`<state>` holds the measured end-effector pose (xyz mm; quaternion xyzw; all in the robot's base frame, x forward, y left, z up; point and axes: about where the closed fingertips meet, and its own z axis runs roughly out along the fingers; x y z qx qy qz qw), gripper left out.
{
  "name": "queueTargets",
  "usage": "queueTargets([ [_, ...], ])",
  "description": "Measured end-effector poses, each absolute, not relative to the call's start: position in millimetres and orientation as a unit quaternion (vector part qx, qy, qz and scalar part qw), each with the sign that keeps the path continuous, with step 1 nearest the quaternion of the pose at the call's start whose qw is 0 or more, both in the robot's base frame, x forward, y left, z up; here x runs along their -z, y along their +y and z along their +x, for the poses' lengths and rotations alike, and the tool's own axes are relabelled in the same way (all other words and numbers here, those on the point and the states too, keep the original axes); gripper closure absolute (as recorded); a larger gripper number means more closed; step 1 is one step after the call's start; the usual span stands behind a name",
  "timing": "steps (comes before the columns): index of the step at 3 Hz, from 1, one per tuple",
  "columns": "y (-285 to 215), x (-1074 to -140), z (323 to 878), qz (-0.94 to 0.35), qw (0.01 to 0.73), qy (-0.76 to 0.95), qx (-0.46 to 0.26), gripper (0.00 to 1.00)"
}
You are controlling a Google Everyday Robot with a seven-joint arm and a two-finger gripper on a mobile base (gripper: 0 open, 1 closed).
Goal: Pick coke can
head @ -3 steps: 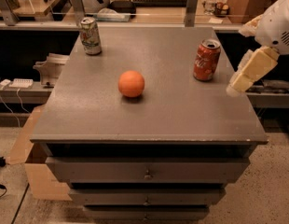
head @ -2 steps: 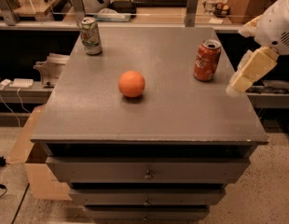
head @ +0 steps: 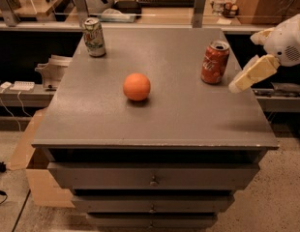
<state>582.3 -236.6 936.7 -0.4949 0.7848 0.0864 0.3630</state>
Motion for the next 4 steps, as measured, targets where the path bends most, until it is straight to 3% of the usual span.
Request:
queueTargets([
  [2, -244, -911, 636, -0.431, 0.433, 0.78, -0.139, 0.0],
  [4, -227, -894, 665, -0.416, 0.456, 0.764, -0.188, 0.0],
])
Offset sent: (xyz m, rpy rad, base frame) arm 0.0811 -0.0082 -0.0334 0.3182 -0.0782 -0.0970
